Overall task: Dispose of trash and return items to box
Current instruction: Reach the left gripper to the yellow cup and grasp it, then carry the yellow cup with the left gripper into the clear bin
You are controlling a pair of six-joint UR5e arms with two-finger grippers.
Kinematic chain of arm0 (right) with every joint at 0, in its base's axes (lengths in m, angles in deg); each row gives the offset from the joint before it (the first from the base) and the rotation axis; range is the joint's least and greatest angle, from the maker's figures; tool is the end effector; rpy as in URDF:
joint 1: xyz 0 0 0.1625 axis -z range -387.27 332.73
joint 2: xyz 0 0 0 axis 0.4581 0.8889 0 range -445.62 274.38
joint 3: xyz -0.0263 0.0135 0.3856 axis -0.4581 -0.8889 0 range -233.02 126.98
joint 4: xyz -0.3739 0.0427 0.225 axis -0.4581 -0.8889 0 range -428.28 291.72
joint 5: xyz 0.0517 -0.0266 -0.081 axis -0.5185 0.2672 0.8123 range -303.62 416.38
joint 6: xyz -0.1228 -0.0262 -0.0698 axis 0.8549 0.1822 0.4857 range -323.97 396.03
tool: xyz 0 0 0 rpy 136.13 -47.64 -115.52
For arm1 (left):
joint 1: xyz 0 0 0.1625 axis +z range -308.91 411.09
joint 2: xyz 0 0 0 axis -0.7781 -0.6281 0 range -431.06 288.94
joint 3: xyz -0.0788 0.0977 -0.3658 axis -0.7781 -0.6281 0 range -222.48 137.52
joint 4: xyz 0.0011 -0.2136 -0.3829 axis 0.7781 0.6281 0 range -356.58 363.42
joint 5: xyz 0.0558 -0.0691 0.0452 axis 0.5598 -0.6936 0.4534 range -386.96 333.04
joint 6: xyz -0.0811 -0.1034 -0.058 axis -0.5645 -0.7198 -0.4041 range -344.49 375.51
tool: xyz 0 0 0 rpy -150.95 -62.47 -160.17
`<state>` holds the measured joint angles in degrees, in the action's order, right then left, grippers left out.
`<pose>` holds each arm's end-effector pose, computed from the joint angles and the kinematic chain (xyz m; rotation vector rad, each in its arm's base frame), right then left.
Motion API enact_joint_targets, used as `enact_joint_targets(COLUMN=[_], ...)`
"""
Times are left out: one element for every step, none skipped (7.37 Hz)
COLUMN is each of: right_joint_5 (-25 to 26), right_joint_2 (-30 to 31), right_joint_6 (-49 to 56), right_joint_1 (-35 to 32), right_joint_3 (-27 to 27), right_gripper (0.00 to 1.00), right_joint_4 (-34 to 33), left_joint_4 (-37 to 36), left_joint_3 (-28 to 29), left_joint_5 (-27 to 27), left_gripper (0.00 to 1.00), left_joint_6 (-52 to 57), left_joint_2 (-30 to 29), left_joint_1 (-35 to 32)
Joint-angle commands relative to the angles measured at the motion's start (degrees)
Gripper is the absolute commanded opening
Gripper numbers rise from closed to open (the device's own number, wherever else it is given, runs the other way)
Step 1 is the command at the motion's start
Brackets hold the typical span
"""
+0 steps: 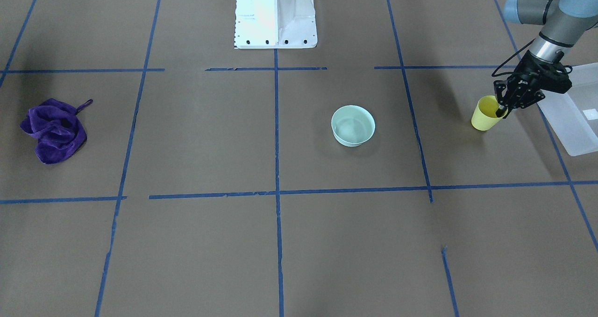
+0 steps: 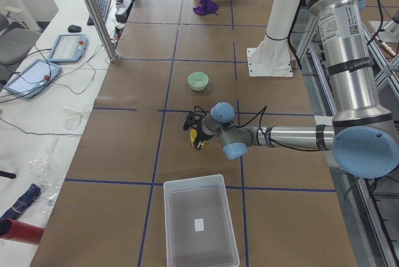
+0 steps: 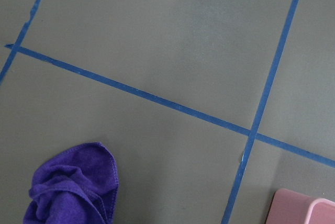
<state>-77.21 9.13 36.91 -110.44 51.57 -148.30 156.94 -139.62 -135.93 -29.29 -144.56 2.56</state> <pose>-0.0264 -0.5091 0.5406 0.2901 -0.7709 -0.2584 0.2469 -0.4100 0.6001 0.4737 0.8630 0.1031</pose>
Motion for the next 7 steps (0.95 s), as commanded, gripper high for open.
enact_joint_targets(right_joint_5=[0.0, 0.0, 0.0, 0.0, -0.09, -0.09, -0.09], right_joint_2=[0.17, 0.17, 0.17, 0.17, 0.17, 0.17, 0.17], right_joint_6=[0.0, 0.0, 0.0, 0.0, 0.0, 0.0, 0.0], right_joint_1=[0.03, 0.03, 0.03, 0.03, 0.03, 0.03, 0.03], right_joint_3=[0.0, 0.0, 0.0, 0.09, 0.0, 0.0, 0.0], right_gripper=[1.0, 1.0, 1.0, 1.0, 1.0, 1.0, 1.0], right_joint_4=[0.04, 0.04, 0.04, 0.04, 0.04, 0.04, 0.04], left_joint_4=[0.38, 0.2, -1.45, -6.25, -12.83, -20.12, -30.46], left_joint_3=[-0.95, -1.56, -1.48, -1.57, -1.66, -1.92, -1.92], left_joint_5=[-2.28, -9.26, -14.46, -20.26, -23.45, -23.91, -25.05], left_gripper=[0.0, 0.0, 0.0, 0.0, 0.0, 0.0, 0.0], left_joint_6=[3.81, 8.98, 16.51, 25.64, 36.6, 46.46, 59.96], left_joint_2=[0.19, 0.98, 0.9, 0.72, 0.11, -1.63, -4.09], left_joint_1=[-0.5, -2.6, -9.58, -16.26, -23.12, -28.4, -36.11])
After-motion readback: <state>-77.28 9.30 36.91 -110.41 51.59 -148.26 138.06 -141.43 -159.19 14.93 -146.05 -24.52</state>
